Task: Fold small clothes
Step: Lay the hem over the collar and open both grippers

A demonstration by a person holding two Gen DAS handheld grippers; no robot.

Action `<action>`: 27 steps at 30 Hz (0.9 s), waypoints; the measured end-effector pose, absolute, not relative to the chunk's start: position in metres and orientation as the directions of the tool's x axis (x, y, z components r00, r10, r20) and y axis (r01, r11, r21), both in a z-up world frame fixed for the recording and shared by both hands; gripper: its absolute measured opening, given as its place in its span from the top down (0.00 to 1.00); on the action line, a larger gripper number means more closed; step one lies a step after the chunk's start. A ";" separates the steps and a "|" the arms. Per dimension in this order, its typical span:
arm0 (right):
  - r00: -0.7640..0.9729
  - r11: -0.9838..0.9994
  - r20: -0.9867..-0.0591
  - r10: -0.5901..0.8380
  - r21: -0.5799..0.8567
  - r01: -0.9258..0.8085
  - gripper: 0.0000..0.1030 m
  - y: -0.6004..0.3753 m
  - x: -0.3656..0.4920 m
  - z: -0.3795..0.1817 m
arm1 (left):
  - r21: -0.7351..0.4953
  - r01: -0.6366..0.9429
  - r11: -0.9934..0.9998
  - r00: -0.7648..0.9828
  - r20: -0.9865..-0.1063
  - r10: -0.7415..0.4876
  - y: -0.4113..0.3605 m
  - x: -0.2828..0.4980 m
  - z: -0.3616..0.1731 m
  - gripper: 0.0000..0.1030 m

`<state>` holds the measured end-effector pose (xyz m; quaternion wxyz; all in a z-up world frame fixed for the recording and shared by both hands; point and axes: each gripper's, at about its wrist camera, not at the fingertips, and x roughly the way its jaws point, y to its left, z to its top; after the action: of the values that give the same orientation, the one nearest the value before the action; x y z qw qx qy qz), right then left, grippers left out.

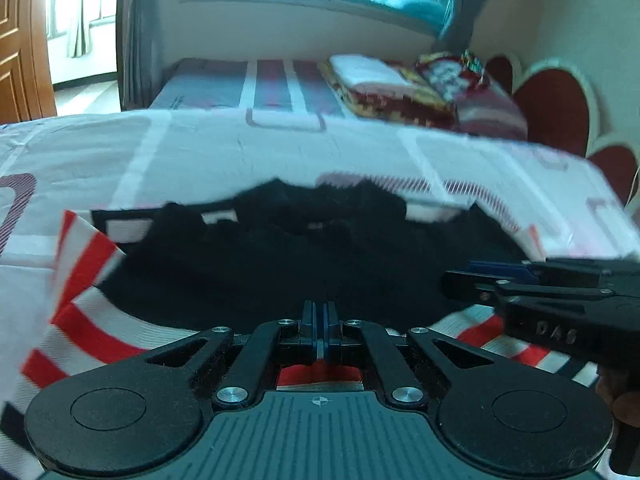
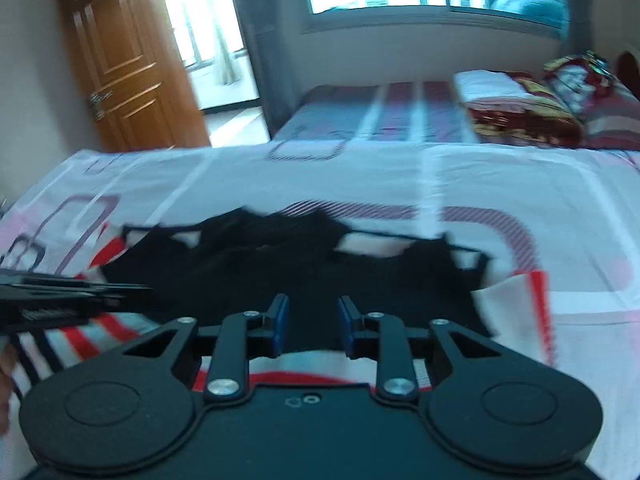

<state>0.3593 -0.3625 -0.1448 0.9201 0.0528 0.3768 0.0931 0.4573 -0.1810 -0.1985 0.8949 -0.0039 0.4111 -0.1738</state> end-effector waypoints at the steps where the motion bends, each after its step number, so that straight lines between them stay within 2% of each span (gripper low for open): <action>1: 0.692 0.978 -0.691 0.208 0.147 -0.147 0.75 -0.354 0.361 -0.149 | -0.146 0.296 0.944 0.605 -0.736 -0.303 -0.183 0.458 -0.203 0.99; 5: 0.674 0.984 -0.719 0.169 0.086 -0.155 0.76 -0.341 0.371 -0.168 | -0.145 0.243 0.959 0.639 -0.720 -0.270 -0.181 0.466 -0.210 0.99; 14: 0.707 0.993 -0.698 0.117 0.071 -0.094 0.76 -0.340 0.396 -0.184 | -0.156 0.135 0.979 0.653 -0.729 -0.206 -0.182 0.496 -0.217 0.97; 22: 0.714 0.981 -0.673 0.193 0.127 -0.145 0.74 -0.337 0.349 -0.150 | -0.138 0.229 0.964 0.696 -0.668 -0.261 -0.180 0.437 -0.185 0.97; 27: 0.694 0.978 -0.691 0.203 0.103 -0.182 0.74 -0.318 0.327 -0.153 | -0.112 0.236 0.965 0.647 -0.723 -0.242 -0.177 0.431 -0.201 0.97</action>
<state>0.3270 -0.3176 -0.1527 0.9203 0.0134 0.3768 0.1046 0.4313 -0.1766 -0.2008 0.9074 -0.0039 0.3990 -0.1319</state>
